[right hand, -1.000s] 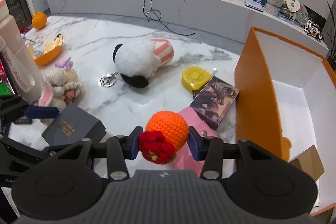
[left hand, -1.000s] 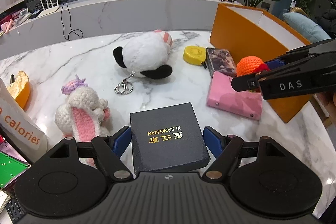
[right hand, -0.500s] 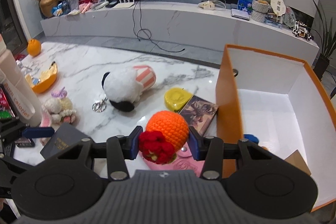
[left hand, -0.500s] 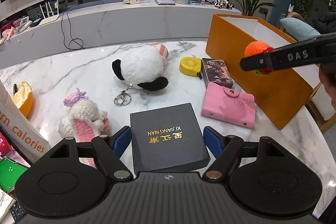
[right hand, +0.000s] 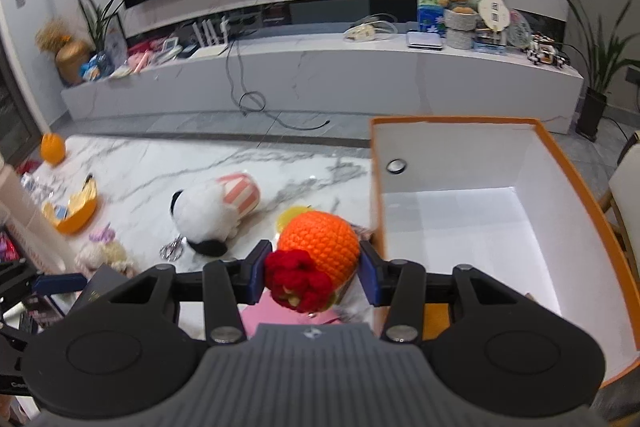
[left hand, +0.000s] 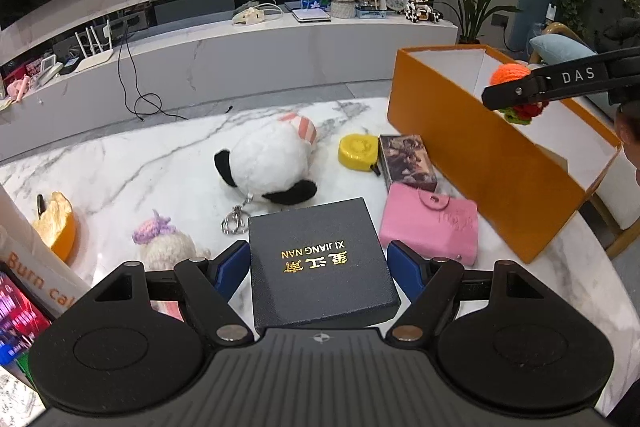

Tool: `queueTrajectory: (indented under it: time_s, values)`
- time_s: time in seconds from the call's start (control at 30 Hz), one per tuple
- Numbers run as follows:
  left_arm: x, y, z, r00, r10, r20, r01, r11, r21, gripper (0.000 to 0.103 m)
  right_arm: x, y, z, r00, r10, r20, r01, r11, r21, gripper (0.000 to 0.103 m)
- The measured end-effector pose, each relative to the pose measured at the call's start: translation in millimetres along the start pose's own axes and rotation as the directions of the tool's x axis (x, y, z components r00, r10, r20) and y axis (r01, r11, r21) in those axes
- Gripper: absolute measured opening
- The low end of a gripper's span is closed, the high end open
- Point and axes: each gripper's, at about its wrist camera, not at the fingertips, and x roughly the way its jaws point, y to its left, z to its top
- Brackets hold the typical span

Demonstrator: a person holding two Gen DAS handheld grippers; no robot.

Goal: Organize objects
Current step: 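Carry the black box in the left tool and the ball in the right tool to the orange box, then open the left tool to drop the black box while the right tool drops the ball into the orange box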

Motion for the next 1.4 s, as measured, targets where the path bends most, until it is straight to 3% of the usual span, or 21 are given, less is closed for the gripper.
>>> queueTrajectory:
  time_s: [0.6, 1.0, 1.23, 1.4]
  values:
    - [-13, -98, 86, 0.991, -0.081, 0.109, 0.062, 0.984, 0.169, 0.088, -39, -79, 11, 0.994, -0.080, 0.073, 0.066, 0.982, 0.176, 0.048]
    - [13, -158, 118, 0.982, -0.164, 0.089, 0.144, 0.970, 0.197, 0.088, -51, -122, 16, 0.987, -0.139, 0.085, 0.109, 0.952, 0.286, 0.048]
    - [31, -174, 140, 0.986, -0.133, 0.103, 0.106, 0.968, 0.229, 0.088, -43, -134, 13, 0.983, -0.177, 0.045, 0.156, 0.940, 0.302, 0.048]
    - [58, -180, 159, 0.991, -0.098, 0.086, 0.076, 0.969, 0.233, 0.088, -33, -138, 10, 0.970, -0.245, 0.004, 0.235, 0.936, 0.261, 0.048]
